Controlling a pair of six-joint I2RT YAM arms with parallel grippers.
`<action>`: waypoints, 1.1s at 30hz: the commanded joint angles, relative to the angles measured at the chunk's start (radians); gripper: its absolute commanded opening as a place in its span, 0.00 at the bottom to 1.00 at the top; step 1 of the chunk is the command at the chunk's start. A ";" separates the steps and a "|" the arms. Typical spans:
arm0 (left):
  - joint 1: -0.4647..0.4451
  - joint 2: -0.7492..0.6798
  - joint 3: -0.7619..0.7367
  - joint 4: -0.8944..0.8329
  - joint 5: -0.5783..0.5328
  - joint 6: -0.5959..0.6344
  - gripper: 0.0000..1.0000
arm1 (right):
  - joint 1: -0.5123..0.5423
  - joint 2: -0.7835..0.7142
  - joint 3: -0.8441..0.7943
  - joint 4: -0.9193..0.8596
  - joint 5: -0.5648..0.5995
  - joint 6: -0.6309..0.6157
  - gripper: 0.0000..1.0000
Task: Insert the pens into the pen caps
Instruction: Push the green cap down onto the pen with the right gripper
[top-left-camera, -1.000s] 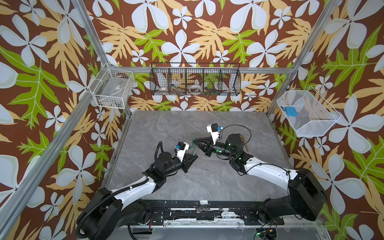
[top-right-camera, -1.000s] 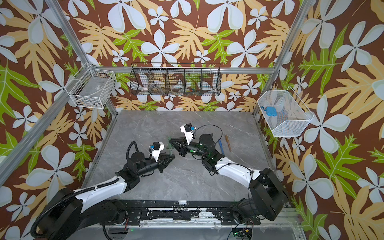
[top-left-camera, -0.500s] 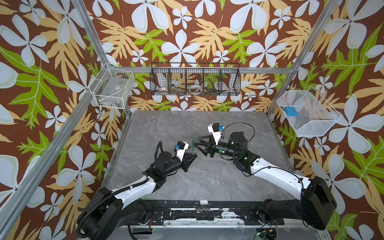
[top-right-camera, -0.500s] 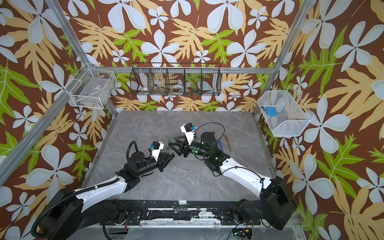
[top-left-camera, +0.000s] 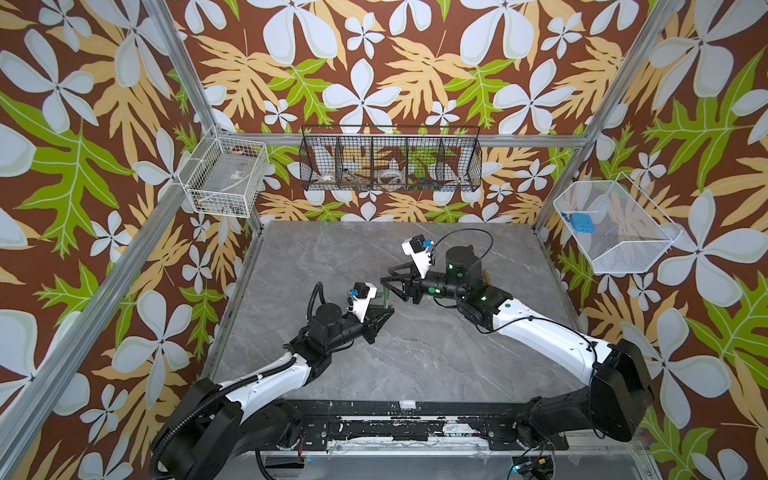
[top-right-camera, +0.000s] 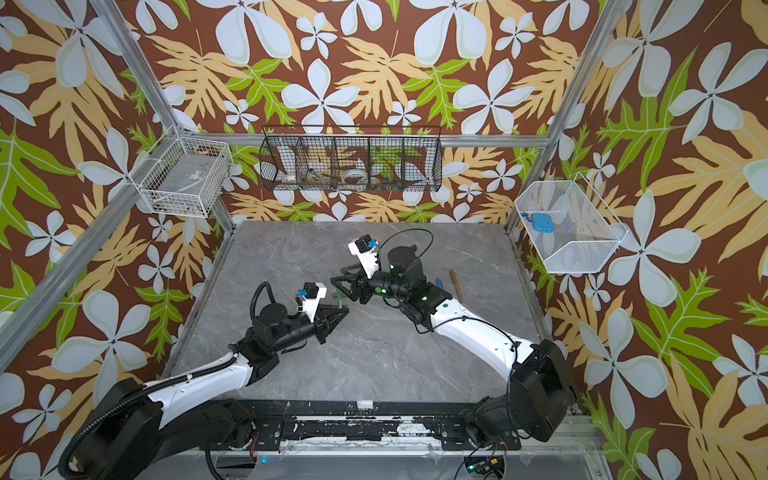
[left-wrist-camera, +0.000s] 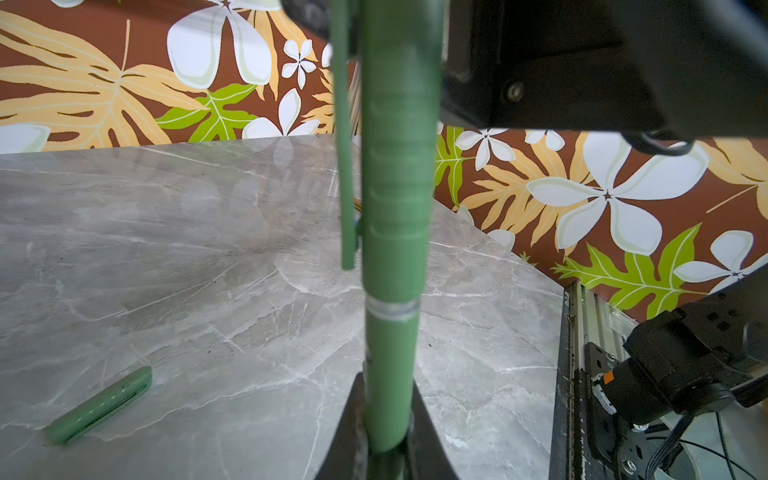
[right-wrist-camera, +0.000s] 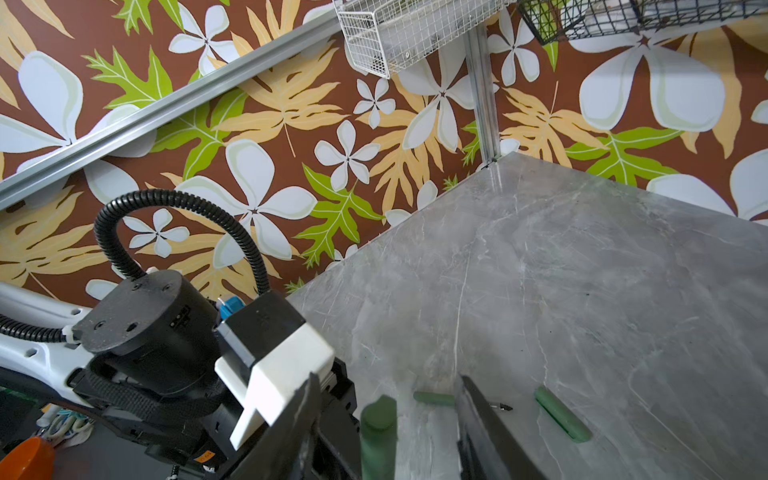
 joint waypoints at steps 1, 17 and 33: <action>-0.001 -0.004 0.002 0.019 -0.002 0.007 0.00 | 0.001 0.004 0.007 -0.017 -0.029 -0.015 0.51; -0.001 -0.002 0.000 0.020 -0.008 0.008 0.00 | 0.001 0.038 0.029 -0.021 -0.063 -0.011 0.29; -0.001 -0.083 -0.024 0.046 -0.156 -0.025 0.00 | 0.001 0.067 0.000 0.008 -0.218 -0.003 0.05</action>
